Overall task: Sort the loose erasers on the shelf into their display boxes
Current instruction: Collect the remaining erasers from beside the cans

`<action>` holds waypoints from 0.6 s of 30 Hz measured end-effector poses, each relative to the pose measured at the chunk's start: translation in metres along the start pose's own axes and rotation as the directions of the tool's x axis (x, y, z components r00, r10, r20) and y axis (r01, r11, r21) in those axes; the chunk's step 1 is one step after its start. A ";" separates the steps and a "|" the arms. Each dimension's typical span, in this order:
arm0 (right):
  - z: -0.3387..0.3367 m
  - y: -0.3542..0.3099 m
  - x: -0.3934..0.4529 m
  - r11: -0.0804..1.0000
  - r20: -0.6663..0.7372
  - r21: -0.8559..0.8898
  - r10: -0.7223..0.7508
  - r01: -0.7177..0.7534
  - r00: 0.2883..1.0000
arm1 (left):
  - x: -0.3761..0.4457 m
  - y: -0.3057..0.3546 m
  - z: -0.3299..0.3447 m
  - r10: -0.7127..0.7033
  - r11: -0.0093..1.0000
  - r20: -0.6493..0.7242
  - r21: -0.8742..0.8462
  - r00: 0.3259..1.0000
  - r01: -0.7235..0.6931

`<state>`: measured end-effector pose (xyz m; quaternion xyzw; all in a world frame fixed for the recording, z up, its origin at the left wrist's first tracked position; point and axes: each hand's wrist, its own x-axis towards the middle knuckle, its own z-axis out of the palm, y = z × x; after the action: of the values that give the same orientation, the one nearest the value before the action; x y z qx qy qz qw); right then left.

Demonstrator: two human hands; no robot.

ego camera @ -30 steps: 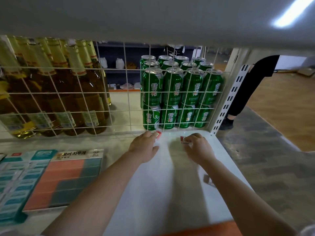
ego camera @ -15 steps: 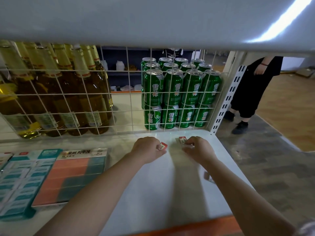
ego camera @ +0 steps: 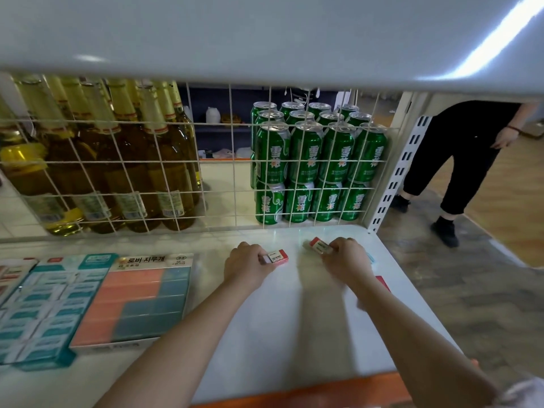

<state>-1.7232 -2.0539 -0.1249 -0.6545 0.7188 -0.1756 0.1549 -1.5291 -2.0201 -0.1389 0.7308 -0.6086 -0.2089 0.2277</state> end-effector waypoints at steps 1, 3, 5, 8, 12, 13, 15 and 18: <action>-0.001 0.000 -0.002 0.999 -0.008 0.033 0.006 -0.005 1.000 | 0.000 -0.001 0.001 -0.002 0.999 0.003 -0.039 1.000 0.003; -0.002 0.001 -0.006 0.995 -0.011 0.098 0.007 -0.006 1.000 | 0.000 -0.003 0.000 -0.006 0.988 0.004 -0.153 1.000 0.006; -0.003 0.002 -0.008 0.990 -0.009 0.138 -0.002 0.003 1.000 | -0.001 -0.003 -0.001 0.000 0.964 0.001 -0.265 1.000 0.000; -0.004 0.003 -0.010 0.982 0.011 0.187 -0.002 0.000 1.000 | -0.004 -0.003 -0.003 0.013 0.941 -0.017 -0.339 1.000 -0.018; -0.004 0.005 -0.014 0.965 0.032 0.258 -0.054 0.044 0.998 | -0.006 -0.002 -0.001 -0.013 0.899 -0.017 -0.437 1.000 0.004; -0.005 0.005 -0.015 0.955 0.030 0.290 -0.065 0.053 0.997 | -0.006 -0.001 -0.001 -0.022 0.887 -0.011 -0.461 1.000 0.014; -0.005 0.004 -0.016 0.927 0.029 0.371 -0.082 0.065 0.996 | -0.008 -0.001 -0.003 -0.034 0.864 -0.004 -0.503 0.999 0.027; -0.005 0.002 -0.019 0.890 0.020 0.450 -0.094 0.075 0.995 | -0.012 -0.002 -0.008 -0.044 0.842 -0.024 -0.539 0.999 0.024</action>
<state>-1.7253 -2.0343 -0.1210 -0.6353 0.6263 -0.3298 0.3089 -1.5254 -2.0070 -0.1332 0.6519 -0.5085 -0.3620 0.4305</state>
